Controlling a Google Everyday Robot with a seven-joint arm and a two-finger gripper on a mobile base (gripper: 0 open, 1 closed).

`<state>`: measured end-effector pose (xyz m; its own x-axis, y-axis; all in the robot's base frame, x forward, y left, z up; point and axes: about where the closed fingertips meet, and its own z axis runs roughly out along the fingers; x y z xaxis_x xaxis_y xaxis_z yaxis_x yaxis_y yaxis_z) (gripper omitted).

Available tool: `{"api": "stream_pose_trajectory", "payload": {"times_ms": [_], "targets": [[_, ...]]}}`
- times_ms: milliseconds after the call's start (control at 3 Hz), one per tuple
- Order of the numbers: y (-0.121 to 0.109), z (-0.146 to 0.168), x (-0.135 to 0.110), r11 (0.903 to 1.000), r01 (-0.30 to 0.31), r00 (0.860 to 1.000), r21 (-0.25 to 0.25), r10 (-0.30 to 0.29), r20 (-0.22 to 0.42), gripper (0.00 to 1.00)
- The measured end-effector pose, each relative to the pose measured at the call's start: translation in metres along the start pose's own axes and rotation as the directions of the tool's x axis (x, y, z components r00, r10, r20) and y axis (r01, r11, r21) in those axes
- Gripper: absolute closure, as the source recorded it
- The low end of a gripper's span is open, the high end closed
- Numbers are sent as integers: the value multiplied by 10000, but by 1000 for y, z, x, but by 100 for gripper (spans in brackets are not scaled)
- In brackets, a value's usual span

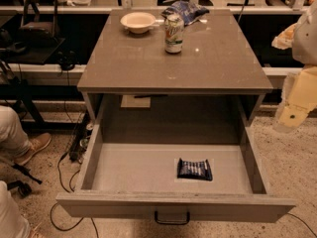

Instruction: Pick rxbar blueberry from top drawer and place on counter

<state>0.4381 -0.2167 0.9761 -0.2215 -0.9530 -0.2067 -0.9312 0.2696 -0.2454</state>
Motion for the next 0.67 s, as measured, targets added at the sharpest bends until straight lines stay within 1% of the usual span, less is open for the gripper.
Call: {"api": "stream_pose_trajectory", "payload": {"times_ms": [333,667], "targets": [[0,0,0,10000,0,10000,0,0,0,0],[2,22,0,9990,-105,9994,-430,119,325,0]]}}
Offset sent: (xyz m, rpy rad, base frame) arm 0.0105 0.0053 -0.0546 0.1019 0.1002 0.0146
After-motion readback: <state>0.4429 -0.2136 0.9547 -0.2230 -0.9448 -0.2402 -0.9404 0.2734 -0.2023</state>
